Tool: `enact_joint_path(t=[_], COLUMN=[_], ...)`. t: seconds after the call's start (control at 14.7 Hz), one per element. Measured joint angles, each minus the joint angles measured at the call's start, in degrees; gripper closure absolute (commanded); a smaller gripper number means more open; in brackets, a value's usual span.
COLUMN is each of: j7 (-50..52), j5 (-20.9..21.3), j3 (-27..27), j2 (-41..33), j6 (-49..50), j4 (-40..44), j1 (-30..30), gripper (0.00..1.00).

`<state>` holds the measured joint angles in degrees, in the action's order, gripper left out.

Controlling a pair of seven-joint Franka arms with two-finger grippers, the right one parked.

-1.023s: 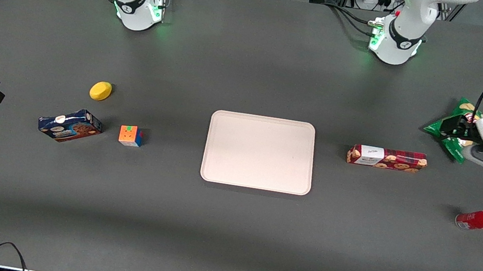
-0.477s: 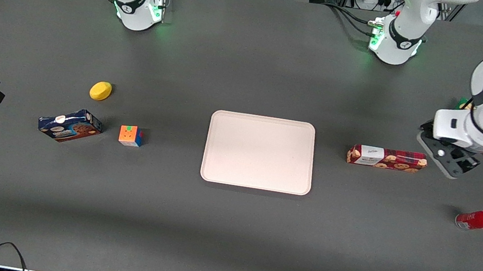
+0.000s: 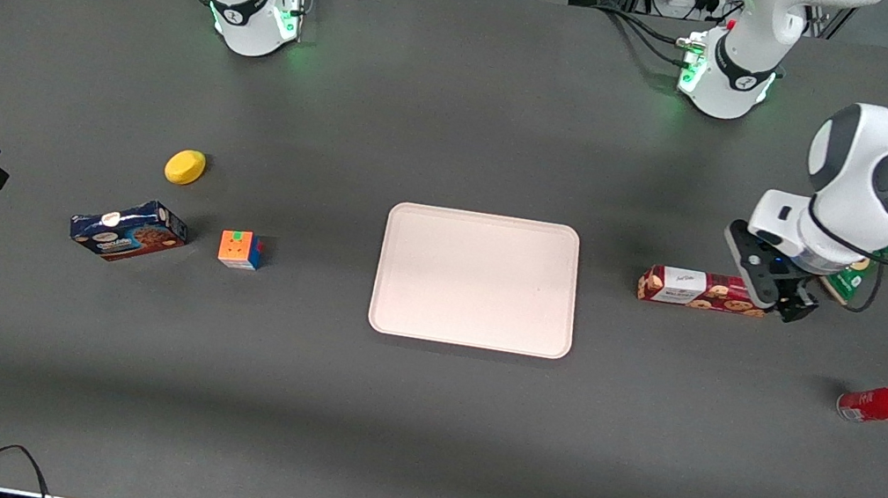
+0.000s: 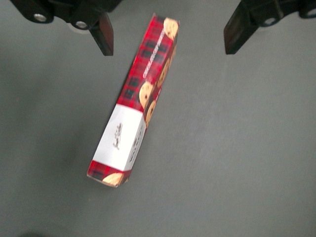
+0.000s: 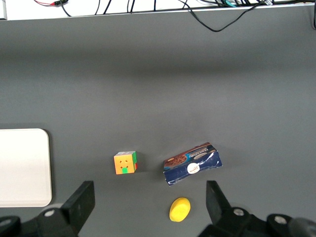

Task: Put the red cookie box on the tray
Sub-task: 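Close the left gripper on the end of the red cookie box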

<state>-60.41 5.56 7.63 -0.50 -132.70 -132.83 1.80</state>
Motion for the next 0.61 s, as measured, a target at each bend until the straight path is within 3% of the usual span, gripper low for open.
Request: enact_joint_path(t=[0.61], j7=[-12.1], j5=[0.1], j3=[0.4], j2=[5.8], j6=[-8.8], j4=[-4.0], j1=[-0.6], gripper=[0.02])
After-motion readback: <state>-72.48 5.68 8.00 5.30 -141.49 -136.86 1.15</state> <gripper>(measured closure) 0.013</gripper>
